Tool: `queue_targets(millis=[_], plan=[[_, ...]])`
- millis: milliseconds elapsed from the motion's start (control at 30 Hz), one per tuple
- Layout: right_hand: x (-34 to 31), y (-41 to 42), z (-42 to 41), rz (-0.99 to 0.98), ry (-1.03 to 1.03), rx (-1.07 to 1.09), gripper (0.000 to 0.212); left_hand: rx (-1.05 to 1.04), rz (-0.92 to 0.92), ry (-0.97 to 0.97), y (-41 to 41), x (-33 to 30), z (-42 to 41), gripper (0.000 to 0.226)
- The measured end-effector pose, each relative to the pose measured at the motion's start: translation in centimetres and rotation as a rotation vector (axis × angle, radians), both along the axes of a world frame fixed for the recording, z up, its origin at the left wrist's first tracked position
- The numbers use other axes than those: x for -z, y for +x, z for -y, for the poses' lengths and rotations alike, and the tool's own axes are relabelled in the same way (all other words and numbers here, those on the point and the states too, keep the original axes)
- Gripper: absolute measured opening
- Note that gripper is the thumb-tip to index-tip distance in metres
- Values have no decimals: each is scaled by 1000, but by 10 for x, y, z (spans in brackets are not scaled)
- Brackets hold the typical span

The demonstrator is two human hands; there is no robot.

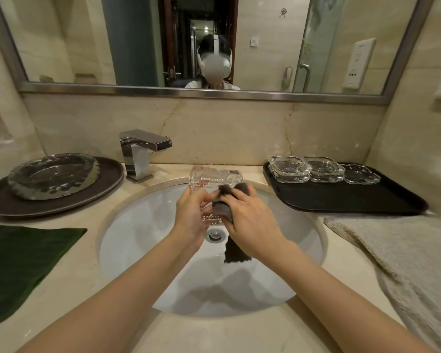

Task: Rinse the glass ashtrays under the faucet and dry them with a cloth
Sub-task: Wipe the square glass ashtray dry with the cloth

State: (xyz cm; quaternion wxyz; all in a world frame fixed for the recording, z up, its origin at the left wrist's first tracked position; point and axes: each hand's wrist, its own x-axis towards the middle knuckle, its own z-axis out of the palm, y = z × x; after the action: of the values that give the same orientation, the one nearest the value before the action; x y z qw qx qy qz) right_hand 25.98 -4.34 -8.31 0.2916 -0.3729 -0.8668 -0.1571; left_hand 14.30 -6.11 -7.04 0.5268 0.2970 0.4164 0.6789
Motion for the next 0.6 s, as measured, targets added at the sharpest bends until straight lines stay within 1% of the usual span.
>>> queue_targets(millis=[67, 133, 200, 267, 300, 400, 467, 500, 533, 600], plan=[[-2, -4, 8, -36, 5, -14, 37, -34, 15, -6, -7, -1, -3, 23], [-8, -6, 15, -93, -119, -13, 35, -38, 40, 3, -12, 0, -7, 25], [-19, -4, 12, -240, -270, -25, 40, -17, 60, 14, -11, 0, -4, 20], [-29, 4, 5, -521, -383, -39, 30, 52, 112, 24, -8, 0, -3, 32], [-34, 10, 1, -679, -435, -17, 28, 77, 143, 24, -8, 0, -3, 34], [-45, 27, -8, -1128, -572, 33, 26, 130, 254, 27, -5, -4, -1, 30], [-52, 35, -9, -1497, -704, -41, 29, 157, 350, 25, -4, -9, 2, 27], [-58, 38, -7, -1641, -754, -97, 27, 173, 383, 20, -3, -11, 3, 26], [-63, 41, -4, -1685, -775, -135, 22, 187, 406, 6, -3, -14, 4, 26], [-74, 50, -1, -1609, -790, -173, 15, 199, 413, -22, -2, -16, 3, 31]])
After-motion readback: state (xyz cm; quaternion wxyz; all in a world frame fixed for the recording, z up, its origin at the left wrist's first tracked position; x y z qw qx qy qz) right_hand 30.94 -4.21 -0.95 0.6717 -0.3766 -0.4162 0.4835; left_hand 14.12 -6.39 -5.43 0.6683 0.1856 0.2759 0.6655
